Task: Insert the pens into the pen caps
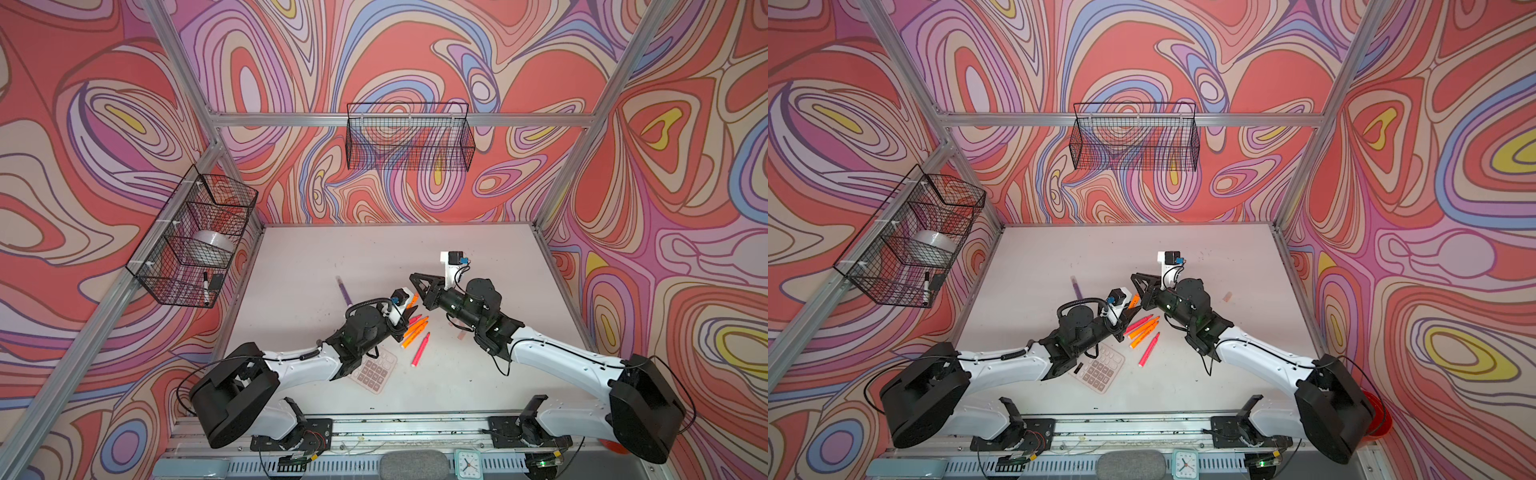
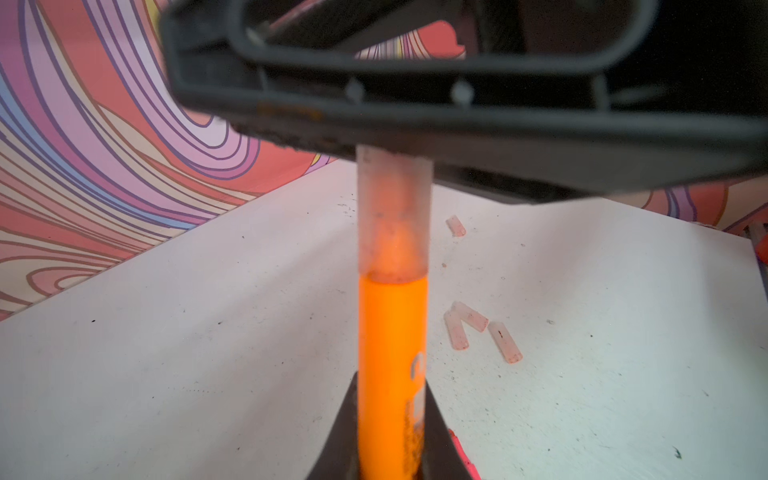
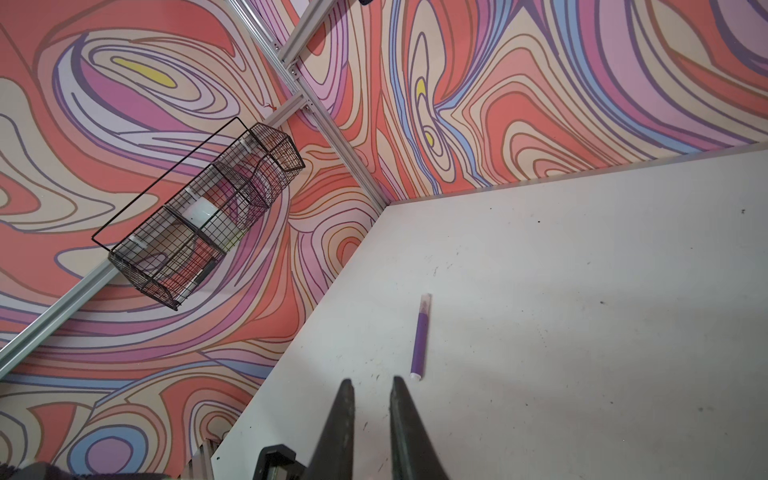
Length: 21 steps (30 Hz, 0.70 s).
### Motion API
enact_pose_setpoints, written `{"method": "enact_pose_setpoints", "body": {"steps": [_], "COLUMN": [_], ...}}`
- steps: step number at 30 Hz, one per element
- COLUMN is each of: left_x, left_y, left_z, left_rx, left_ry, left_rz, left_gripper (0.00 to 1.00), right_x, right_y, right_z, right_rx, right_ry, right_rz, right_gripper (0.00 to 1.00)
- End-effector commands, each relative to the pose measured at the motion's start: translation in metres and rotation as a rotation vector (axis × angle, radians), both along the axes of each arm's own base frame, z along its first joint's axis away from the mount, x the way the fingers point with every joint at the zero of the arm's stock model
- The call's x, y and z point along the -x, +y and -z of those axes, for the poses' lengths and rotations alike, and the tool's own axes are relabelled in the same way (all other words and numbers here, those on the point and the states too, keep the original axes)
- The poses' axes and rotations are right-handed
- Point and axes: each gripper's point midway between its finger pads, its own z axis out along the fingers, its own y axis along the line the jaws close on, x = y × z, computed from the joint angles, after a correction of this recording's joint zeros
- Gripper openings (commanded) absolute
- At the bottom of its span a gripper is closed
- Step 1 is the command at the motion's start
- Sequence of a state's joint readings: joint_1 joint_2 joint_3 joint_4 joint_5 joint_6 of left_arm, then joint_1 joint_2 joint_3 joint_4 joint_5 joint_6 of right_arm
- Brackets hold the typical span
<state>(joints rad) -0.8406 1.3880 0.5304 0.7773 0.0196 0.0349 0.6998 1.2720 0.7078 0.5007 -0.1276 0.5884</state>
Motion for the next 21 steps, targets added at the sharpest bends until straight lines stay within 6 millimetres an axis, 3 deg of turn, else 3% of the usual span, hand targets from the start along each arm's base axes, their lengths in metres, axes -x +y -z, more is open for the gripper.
{"method": "enact_pose_setpoints", "body": {"steps": [1, 13, 21], "left_x": [-0.030, -0.037, -0.036], "left_y": [0.017, 0.035, 0.046], "left_z": [-0.077, -0.176, -0.226], "left_rx": [0.109, 0.230, 0.297], "left_ry": [-0.159, -0.316, -0.357], "left_rz": [-0.177, -0.278, -0.277], "left_gripper": [0.00, 0.00, 0.00], "right_x": [0.018, 0.028, 0.038], "right_y": [0.011, 0.031, 0.048], "right_z": [0.025, 0.032, 0.033], "right_rx": [0.052, 0.092, 0.124], "right_ry": [0.083, 0.064, 0.046], "right_rz": [-0.094, -0.156, -0.211], "right_gripper": [0.00, 0.00, 0.00]}}
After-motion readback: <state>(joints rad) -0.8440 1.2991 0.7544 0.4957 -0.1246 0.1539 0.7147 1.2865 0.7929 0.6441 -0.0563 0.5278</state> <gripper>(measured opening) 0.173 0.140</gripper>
